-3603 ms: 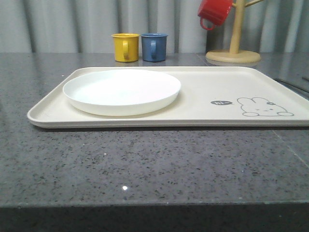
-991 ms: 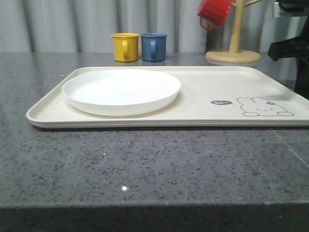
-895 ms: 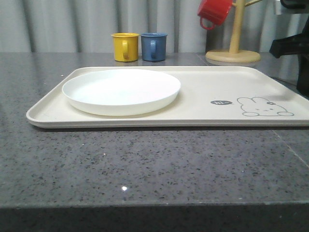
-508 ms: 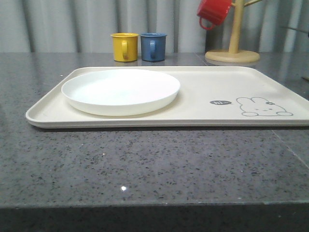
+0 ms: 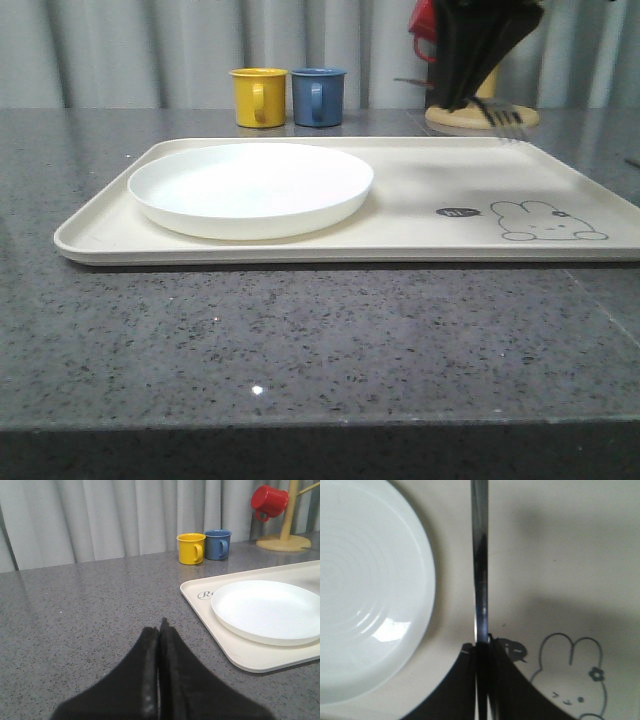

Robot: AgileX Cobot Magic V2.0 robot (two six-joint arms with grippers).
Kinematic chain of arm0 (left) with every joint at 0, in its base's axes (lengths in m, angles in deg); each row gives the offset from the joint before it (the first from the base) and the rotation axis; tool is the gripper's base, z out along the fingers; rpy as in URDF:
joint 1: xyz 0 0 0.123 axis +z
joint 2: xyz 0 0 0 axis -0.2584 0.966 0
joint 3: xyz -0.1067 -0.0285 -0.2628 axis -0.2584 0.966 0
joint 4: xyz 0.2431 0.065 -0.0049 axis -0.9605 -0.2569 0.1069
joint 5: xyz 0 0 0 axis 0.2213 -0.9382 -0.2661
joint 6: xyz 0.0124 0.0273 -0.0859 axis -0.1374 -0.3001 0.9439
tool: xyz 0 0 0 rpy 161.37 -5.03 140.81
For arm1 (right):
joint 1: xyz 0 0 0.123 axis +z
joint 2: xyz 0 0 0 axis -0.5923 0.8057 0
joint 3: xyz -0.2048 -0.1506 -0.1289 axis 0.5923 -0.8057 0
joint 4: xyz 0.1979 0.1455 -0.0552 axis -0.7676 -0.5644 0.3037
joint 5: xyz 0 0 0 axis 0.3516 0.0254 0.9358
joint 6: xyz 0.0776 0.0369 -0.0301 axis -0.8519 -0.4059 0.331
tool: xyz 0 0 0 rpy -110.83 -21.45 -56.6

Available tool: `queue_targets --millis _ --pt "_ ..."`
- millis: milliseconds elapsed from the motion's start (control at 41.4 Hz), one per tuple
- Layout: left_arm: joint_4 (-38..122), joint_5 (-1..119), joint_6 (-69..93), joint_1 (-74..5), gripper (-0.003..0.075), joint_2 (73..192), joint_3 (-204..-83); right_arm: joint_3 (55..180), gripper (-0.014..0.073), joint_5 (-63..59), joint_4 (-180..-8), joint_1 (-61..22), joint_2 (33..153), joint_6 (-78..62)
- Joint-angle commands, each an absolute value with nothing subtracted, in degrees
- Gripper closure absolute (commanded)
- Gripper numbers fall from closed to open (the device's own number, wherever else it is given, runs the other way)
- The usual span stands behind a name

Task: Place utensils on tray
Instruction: 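Lower the fork onto the tray beside the plate and open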

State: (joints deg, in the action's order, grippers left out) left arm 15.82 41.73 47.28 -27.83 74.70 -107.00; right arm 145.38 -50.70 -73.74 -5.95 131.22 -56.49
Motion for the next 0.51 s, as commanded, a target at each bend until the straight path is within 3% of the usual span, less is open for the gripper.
queue_targets --millis 0,484 --pt "16.36 46.9 47.91 -27.69 0.0739 75.21 -108.53 148.65 0.0587 -49.58 -71.15 -5.5 131.27 -60.27" --pt "16.36 46.9 47.91 -27.69 0.0739 75.21 -108.53 149.16 0.0557 -47.25 -69.13 -5.5 138.05 -67.81"
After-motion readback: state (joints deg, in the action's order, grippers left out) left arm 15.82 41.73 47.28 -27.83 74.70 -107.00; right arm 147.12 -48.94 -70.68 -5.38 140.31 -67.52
